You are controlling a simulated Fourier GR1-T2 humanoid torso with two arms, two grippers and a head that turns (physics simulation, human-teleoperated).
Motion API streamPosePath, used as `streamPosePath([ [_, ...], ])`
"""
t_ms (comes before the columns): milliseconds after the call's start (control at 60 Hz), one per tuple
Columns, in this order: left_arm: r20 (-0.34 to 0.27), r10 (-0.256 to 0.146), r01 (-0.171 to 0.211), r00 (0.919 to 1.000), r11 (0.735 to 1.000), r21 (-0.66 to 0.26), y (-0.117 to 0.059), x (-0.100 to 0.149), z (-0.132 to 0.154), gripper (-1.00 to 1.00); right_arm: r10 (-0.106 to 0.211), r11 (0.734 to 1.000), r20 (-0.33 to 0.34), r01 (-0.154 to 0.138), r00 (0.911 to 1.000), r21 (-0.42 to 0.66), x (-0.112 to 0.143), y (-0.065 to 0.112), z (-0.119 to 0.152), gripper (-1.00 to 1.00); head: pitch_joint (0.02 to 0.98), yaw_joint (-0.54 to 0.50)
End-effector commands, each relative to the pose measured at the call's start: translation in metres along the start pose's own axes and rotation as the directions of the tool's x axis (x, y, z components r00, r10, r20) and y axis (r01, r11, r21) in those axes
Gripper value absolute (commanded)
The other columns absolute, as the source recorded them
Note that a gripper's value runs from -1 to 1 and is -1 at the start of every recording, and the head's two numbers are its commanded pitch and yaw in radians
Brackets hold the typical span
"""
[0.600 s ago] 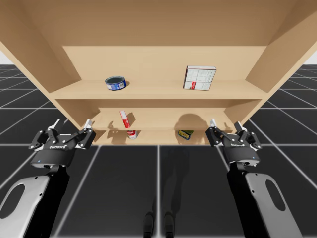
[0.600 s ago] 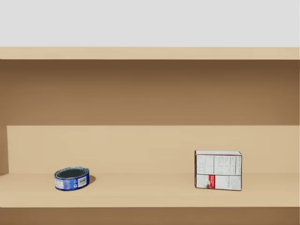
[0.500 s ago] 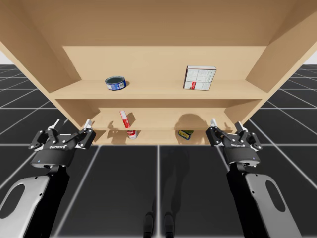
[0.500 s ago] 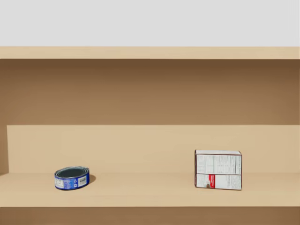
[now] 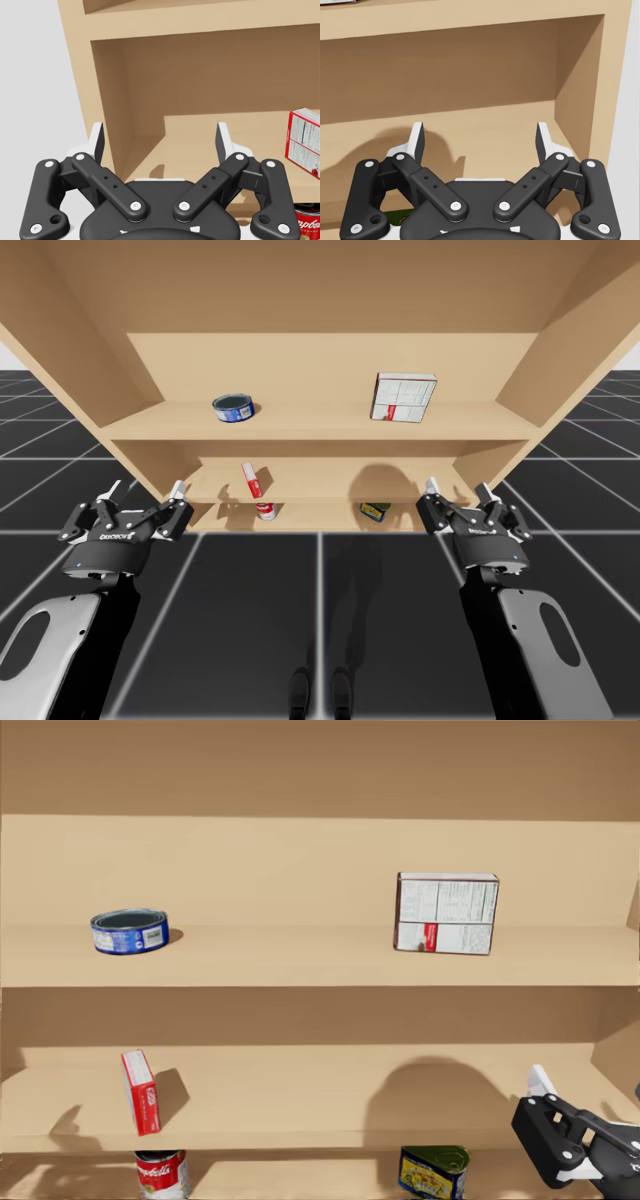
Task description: Retrieve the spam can from the shelves.
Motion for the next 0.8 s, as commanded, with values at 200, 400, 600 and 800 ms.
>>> streamPosePath([
  [200,-0.003,-0.009,0.009,1.0,1.0,-0.018,-0.002,-0.002,-0.001,-1.0,0.009,1.0,-0.007,-0.009,0.9999,-0.001,-0.001,0.0,0.0,-1.0,0.602,-0.13],
  [400,-0.005,-0.014,0.014,0.9999,0.999,-0.034,-0.009,-0.002,0.0,-1.0,0.014,1.0,-0.005,-0.014,0.9999,-0.001,-0.001,0.0,0.0,-1.0,0.726,-0.23],
  [600,-0.007,-0.011,0.011,0.9999,0.999,-0.034,-0.011,-0.003,0.001,-1.0,0.045,0.999,0.008,-0.045,0.999,-0.011,0.0,0.002,0.0,-1.0,0.734,-0.24],
  [800,-0.006,-0.007,0.007,1.0,0.999,-0.041,-0.014,-0.001,0.002,-1.0,0.093,0.995,0.01,-0.093,0.9956,0.037,0.008,0.009,0.022,-1.0,0.73,-0.22],
])
